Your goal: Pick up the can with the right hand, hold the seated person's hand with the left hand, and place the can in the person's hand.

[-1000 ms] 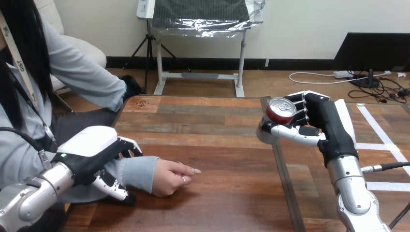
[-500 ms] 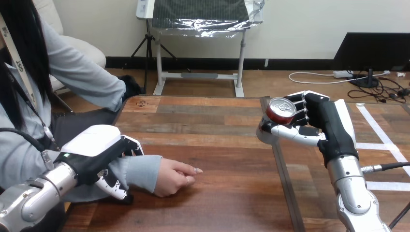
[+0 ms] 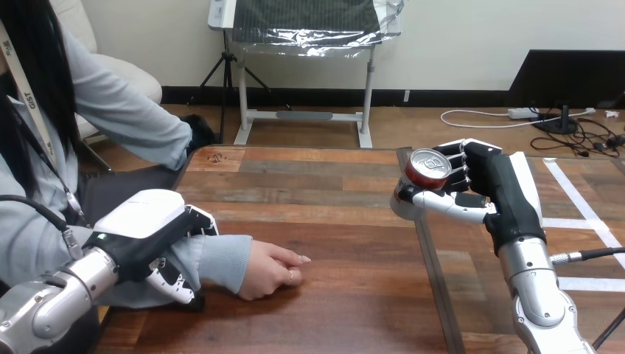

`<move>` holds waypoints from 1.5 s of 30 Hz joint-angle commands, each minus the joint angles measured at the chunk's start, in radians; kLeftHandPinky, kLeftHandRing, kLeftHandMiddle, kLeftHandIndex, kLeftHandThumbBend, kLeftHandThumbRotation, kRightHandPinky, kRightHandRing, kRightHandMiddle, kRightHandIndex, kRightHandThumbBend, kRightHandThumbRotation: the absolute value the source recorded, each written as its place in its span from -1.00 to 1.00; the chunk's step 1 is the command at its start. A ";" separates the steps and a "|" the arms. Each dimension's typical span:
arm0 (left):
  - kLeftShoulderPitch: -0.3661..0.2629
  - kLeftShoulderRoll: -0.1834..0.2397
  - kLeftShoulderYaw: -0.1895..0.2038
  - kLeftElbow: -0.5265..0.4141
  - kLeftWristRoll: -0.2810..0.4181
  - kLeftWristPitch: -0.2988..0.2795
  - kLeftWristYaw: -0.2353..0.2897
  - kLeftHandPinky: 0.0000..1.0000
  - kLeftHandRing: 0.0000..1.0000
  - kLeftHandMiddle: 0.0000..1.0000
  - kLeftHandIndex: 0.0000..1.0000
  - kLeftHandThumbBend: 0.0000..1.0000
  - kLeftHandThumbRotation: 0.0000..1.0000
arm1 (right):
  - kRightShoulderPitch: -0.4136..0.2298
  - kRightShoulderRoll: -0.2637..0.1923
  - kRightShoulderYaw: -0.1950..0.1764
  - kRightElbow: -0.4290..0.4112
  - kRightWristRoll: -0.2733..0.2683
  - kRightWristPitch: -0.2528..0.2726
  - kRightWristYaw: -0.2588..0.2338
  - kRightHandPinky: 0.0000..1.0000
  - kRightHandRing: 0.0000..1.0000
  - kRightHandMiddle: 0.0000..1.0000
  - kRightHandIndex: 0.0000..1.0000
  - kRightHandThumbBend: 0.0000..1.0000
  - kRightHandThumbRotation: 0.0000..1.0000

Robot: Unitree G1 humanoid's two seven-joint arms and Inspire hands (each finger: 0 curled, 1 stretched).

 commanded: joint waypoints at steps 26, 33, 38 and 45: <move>-0.038 0.001 0.020 -0.018 -0.037 -0.066 0.043 -0.19 -0.11 -0.02 0.00 0.89 -1.00 | -0.103 0.021 0.015 0.048 -0.021 -0.053 -0.013 -0.20 -0.10 0.03 0.07 0.51 -1.00; -0.038 -0.001 0.023 -0.025 -0.045 -0.072 0.039 -0.21 -0.13 -0.04 -0.01 0.87 -1.00 | -0.110 0.026 0.016 0.070 -0.025 -0.063 -0.012 -0.20 -0.09 0.04 0.08 0.51 -1.00; -0.037 -0.004 0.025 -0.031 -0.051 -0.078 0.040 -0.22 -0.14 -0.05 -0.02 0.86 -1.00 | -0.115 0.027 0.021 0.084 -0.019 -0.070 -0.003 -0.20 -0.09 0.04 0.07 0.51 -1.00; -0.036 -0.009 0.024 -0.035 -0.053 -0.086 0.054 -0.24 -0.16 -0.06 -0.03 0.87 -1.00 | -0.120 0.031 0.024 0.100 -0.018 -0.079 -0.002 -0.22 -0.11 0.04 0.07 0.51 -1.00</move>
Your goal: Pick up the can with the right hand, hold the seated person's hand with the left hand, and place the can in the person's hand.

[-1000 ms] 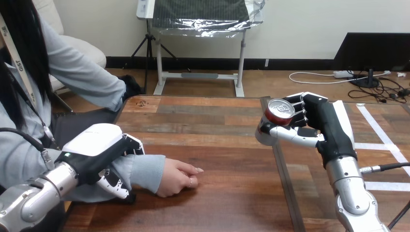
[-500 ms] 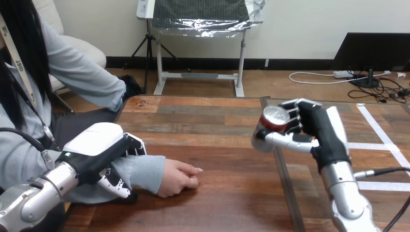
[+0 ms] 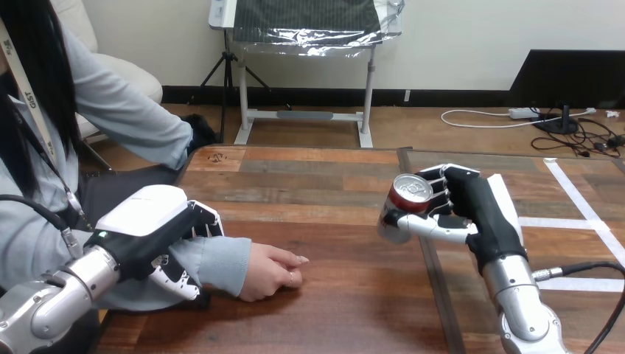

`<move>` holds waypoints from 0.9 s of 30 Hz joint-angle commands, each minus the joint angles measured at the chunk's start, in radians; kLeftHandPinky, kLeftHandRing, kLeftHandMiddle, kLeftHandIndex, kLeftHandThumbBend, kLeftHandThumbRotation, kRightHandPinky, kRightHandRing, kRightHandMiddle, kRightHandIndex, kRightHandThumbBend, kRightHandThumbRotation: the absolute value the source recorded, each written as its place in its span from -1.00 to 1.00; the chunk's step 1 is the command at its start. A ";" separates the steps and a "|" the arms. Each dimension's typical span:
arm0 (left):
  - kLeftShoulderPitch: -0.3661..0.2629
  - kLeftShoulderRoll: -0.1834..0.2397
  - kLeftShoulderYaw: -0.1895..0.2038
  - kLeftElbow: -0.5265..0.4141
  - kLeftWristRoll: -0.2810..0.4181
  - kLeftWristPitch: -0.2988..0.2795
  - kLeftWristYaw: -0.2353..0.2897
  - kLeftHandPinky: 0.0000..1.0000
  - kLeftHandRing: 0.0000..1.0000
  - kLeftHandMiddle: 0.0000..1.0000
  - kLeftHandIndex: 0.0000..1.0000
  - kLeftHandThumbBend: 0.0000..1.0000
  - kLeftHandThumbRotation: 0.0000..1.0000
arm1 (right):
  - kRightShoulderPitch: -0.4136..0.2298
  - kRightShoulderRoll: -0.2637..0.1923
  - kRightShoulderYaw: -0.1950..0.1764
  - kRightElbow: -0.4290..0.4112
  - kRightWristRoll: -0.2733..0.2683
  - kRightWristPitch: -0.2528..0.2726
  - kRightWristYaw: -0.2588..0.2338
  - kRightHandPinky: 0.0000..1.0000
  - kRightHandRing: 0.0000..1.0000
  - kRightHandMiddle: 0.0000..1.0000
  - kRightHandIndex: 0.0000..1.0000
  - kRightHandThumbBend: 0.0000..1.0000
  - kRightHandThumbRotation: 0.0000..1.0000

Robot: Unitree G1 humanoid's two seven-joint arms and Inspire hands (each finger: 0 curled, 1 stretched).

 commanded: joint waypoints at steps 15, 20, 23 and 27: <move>-0.030 -0.017 0.029 -0.074 -0.054 -0.052 0.039 -0.26 -0.17 -0.08 -0.05 0.90 -1.00 | -0.126 0.012 0.003 0.024 0.006 -0.082 0.001 -0.18 -0.06 0.07 0.07 0.52 -1.00; -0.026 -0.022 0.035 -0.088 -0.062 -0.068 0.050 -0.27 -0.18 -0.09 -0.07 0.92 -1.00 | -0.125 0.018 0.006 0.022 0.006 -0.077 0.003 -0.19 -0.07 0.06 0.07 0.52 -1.00; -0.025 -0.023 0.037 -0.097 -0.066 -0.077 0.050 -0.27 -0.19 -0.09 -0.07 0.92 -1.00 | -0.125 0.021 0.007 0.023 0.008 -0.079 0.008 -0.19 -0.07 0.06 0.07 0.52 -1.00; -0.026 -0.021 0.036 -0.109 -0.065 -0.093 0.058 -0.29 -0.20 -0.10 -0.08 0.90 -1.00 | -0.125 0.024 0.009 0.025 0.008 -0.082 0.011 -0.20 -0.09 0.05 0.07 0.51 -1.00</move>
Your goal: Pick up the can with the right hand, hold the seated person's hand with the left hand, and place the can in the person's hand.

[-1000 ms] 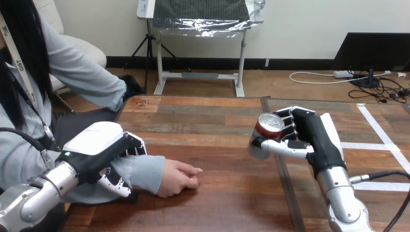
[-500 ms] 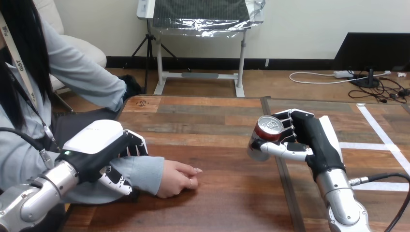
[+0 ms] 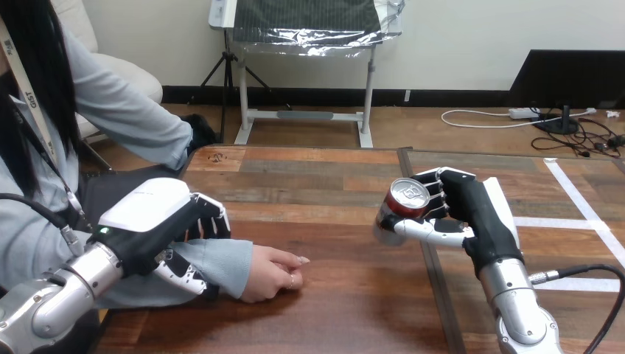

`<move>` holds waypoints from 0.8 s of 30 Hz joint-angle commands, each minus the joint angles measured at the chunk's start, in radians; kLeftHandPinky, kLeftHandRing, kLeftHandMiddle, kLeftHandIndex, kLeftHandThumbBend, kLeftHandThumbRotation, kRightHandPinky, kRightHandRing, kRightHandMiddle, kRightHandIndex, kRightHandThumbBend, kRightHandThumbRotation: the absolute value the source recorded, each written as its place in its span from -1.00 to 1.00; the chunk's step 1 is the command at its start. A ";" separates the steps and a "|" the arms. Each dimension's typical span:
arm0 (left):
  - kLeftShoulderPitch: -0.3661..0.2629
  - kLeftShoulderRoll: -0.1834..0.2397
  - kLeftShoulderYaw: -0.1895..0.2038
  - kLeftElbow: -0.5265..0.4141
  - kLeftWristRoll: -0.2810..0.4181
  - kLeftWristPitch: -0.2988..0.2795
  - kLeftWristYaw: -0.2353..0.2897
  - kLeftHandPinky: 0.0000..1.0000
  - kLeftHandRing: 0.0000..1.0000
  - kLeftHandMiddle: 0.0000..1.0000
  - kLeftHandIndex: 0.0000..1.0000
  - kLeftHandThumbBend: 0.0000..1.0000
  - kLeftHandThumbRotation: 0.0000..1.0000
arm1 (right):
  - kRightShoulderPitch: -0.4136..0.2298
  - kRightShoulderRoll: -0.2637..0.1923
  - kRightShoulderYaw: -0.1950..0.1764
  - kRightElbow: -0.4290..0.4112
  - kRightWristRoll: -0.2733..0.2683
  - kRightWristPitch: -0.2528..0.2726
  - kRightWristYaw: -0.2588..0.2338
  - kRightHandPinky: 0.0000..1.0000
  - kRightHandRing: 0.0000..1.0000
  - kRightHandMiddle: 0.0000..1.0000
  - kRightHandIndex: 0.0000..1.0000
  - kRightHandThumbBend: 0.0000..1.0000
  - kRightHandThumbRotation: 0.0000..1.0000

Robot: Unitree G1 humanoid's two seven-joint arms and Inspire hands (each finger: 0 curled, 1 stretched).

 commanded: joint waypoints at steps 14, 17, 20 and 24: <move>-0.024 -0.013 0.043 -0.150 -0.054 -0.063 0.013 -0.34 -0.25 -0.14 -0.10 0.87 -1.00 | -0.117 0.027 0.012 -0.015 -0.007 -0.045 -0.007 -0.23 -0.10 0.06 0.07 0.52 -1.00; -0.021 -0.012 0.045 -0.162 -0.062 -0.060 0.003 -0.36 -0.27 -0.15 -0.11 0.88 -1.00 | -0.117 0.031 0.009 -0.015 -0.007 -0.045 -0.005 -0.23 -0.10 0.05 0.07 0.52 -1.00; -0.019 -0.010 0.047 -0.173 -0.071 -0.057 -0.011 -0.37 -0.27 -0.16 -0.12 0.89 -1.00 | -0.117 0.033 0.006 -0.014 -0.005 -0.046 -0.003 -0.24 -0.10 0.05 0.07 0.51 -1.00; -0.015 -0.005 0.052 -0.188 -0.082 -0.047 -0.036 -0.37 -0.28 -0.17 -0.13 0.89 -1.00 | -0.118 0.034 0.005 -0.014 -0.005 -0.049 -0.002 -0.24 -0.10 0.05 0.07 0.51 -1.00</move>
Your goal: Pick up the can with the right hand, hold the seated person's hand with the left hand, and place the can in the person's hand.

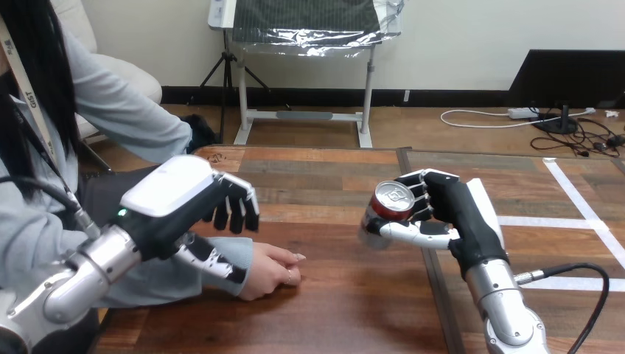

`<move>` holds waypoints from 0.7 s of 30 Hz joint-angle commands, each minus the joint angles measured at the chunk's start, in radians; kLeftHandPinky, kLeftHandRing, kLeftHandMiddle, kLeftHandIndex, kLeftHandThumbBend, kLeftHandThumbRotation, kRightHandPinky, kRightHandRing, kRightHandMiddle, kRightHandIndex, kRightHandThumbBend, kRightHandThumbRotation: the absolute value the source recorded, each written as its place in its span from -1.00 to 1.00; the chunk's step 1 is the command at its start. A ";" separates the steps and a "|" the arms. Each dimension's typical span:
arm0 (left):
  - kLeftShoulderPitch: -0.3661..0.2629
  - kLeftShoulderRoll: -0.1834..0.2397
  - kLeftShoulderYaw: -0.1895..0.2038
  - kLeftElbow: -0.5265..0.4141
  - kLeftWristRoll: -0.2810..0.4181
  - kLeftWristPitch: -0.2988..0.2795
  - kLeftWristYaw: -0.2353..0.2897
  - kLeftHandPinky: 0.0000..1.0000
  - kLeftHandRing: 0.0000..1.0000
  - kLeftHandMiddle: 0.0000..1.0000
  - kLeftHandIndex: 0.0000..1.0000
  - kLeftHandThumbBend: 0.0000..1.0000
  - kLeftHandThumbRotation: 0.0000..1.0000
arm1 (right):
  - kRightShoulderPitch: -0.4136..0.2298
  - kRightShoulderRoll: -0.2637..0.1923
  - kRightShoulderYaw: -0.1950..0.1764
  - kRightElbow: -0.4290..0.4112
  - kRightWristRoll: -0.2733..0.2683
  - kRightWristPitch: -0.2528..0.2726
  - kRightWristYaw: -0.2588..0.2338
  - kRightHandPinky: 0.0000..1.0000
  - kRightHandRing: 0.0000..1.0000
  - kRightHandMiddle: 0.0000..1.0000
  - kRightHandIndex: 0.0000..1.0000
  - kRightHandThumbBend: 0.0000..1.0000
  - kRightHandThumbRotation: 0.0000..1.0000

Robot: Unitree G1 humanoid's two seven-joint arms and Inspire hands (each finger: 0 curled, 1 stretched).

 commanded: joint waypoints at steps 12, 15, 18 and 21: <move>-0.005 0.005 0.045 -0.055 -0.048 0.036 -0.069 -0.33 -0.23 -0.12 -0.09 0.96 -0.95 | -0.115 0.002 -0.013 -0.024 0.029 -0.032 0.006 -0.24 -0.10 0.05 0.07 0.51 -1.00; -0.003 0.004 0.045 -0.048 -0.046 0.036 -0.068 -0.32 -0.22 -0.12 -0.08 0.98 -0.95 | -0.115 0.001 -0.016 -0.029 0.032 -0.029 0.008 -0.24 -0.10 0.05 0.07 0.52 -1.00; 0.000 0.003 0.045 -0.046 -0.046 0.038 -0.071 -0.31 -0.22 -0.12 -0.08 0.99 -0.95 | -0.114 0.000 -0.018 -0.034 0.035 -0.026 0.010 -0.23 -0.09 0.06 0.07 0.52 -1.00; 0.004 0.003 0.045 -0.045 -0.048 0.044 -0.077 -0.31 -0.21 -0.11 -0.08 1.00 -0.95 | -0.114 -0.002 -0.020 -0.036 0.037 -0.028 0.013 -0.23 -0.09 0.07 0.07 0.51 -1.00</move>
